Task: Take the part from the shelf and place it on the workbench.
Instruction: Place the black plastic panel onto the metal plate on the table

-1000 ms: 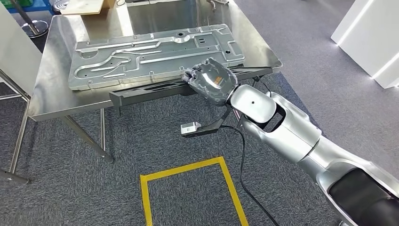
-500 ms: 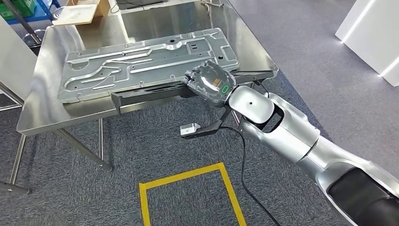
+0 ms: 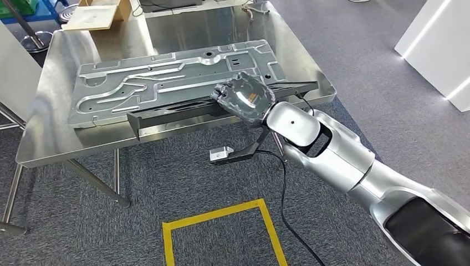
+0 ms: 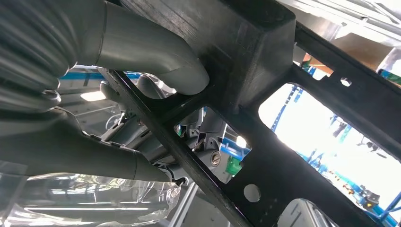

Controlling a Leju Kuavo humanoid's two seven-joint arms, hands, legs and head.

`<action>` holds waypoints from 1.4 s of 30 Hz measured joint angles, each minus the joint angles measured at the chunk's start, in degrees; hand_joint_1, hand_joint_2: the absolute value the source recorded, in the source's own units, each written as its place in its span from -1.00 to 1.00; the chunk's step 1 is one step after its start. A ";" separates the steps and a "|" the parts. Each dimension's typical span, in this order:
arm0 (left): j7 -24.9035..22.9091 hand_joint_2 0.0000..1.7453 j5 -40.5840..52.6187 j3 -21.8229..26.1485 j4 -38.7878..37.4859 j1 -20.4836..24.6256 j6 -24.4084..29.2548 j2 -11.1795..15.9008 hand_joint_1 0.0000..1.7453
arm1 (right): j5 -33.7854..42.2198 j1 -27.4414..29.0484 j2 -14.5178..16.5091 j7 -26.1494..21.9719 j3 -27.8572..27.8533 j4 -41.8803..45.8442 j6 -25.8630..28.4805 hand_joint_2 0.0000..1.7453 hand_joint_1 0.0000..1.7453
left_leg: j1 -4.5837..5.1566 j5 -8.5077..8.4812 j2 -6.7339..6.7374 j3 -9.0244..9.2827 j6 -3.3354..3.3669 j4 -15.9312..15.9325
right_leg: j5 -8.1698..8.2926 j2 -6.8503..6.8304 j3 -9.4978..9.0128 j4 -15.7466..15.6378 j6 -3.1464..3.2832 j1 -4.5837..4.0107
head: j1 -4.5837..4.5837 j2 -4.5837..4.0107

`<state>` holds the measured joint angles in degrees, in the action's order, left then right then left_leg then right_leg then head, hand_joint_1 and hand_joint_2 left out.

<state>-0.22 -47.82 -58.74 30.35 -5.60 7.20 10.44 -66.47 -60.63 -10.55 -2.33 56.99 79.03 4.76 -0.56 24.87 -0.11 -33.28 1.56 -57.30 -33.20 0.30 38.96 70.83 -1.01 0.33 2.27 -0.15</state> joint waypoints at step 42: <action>0.87 1.00 -3.66 -4.31 1.99 0.78 1.29 1.47 -1.00 | -0.09 0.16 0.47 0.33 0.93 -0.46 -0.61 1.00 1.00 | 0.36 3.78 -0.24 2.24 -1.95 -1.23 | 8.86 0.05 -2.70 -12.24 1.77 0.08 | 0.03 0.00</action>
<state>0.64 -51.48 -63.05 32.34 -4.82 8.49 11.91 -66.56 -60.48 -10.08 -2.01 57.92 78.57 4.16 -0.20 28.65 -0.34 -31.04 -0.39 -58.53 -24.34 0.35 36.26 58.59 0.77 0.41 2.30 -0.15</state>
